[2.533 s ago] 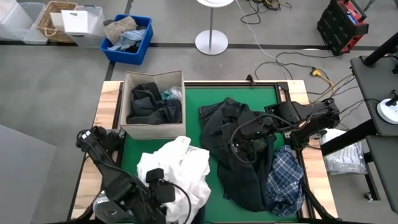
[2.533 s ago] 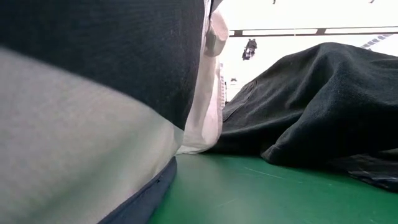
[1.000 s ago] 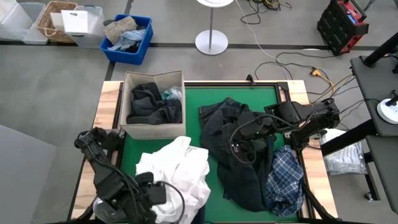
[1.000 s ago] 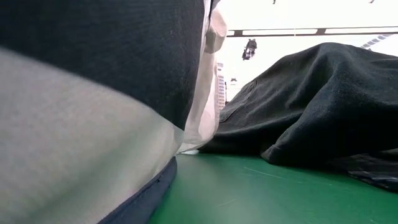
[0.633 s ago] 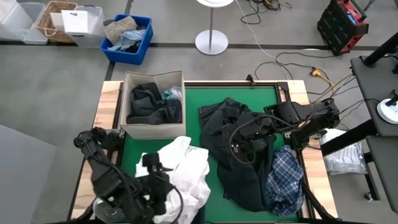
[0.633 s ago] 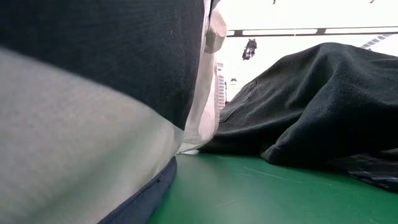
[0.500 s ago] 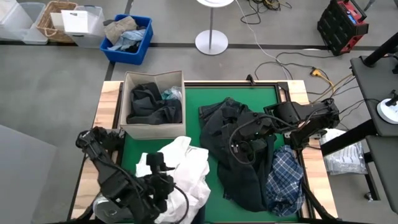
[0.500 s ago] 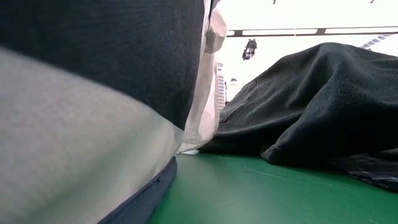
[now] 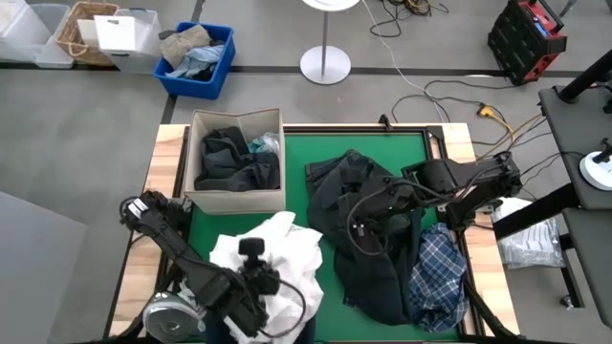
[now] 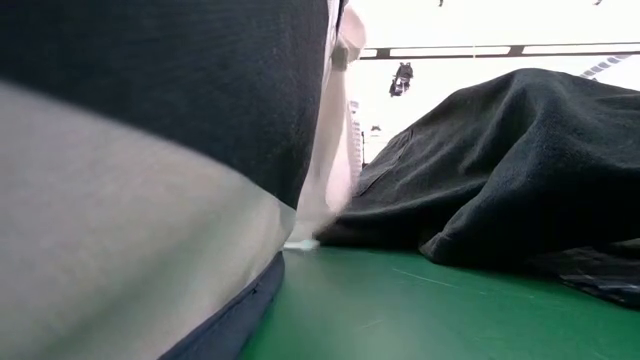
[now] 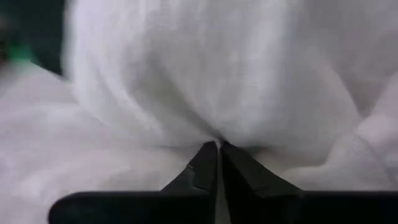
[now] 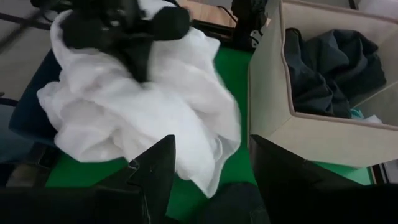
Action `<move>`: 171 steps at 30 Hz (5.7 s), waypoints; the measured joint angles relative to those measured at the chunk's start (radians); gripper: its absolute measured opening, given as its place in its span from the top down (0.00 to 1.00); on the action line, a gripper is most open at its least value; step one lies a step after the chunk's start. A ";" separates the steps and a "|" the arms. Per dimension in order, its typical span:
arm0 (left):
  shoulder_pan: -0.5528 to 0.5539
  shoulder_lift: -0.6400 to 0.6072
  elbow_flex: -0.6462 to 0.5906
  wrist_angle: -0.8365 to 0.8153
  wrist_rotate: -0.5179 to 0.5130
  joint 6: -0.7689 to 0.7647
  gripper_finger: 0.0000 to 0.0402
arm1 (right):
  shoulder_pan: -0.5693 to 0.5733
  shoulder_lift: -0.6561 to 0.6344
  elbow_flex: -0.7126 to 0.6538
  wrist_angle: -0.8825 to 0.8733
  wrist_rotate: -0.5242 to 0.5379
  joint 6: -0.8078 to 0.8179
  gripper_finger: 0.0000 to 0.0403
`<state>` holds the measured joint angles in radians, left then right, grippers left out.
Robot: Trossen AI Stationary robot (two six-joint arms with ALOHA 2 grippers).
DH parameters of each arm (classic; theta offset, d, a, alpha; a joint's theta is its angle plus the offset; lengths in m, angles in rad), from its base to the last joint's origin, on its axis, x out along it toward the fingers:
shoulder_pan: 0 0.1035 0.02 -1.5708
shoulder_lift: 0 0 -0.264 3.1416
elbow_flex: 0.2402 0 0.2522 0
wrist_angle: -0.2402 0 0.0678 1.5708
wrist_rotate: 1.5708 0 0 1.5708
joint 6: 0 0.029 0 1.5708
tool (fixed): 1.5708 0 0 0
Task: Sort clothes
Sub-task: Put the white blouse into the blue laundry organizer
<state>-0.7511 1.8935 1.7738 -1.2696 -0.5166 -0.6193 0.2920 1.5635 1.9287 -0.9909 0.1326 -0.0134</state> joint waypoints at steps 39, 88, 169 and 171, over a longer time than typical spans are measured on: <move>0.041 -0.010 -0.509 0.591 0.446 -0.106 1.00 | 0.000 0.000 -0.018 0.032 0.000 -0.007 0.51; 0.162 -0.011 0.097 -0.077 -0.095 0.018 0.55 | 0.000 -0.045 -0.018 -0.014 0.001 0.067 0.38; 0.125 0.001 -0.088 0.156 -0.078 0.122 0.52 | 0.000 -0.079 -0.036 -0.052 0.032 0.081 0.32; 0.139 0.001 -0.096 0.116 -0.096 0.105 0.47 | 0.000 -0.079 -0.036 -0.052 0.032 0.081 0.32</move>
<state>-0.6124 1.8943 1.6778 -1.1537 -0.6122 -0.5141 0.2916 1.4849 1.8923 -1.0428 0.1646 0.0673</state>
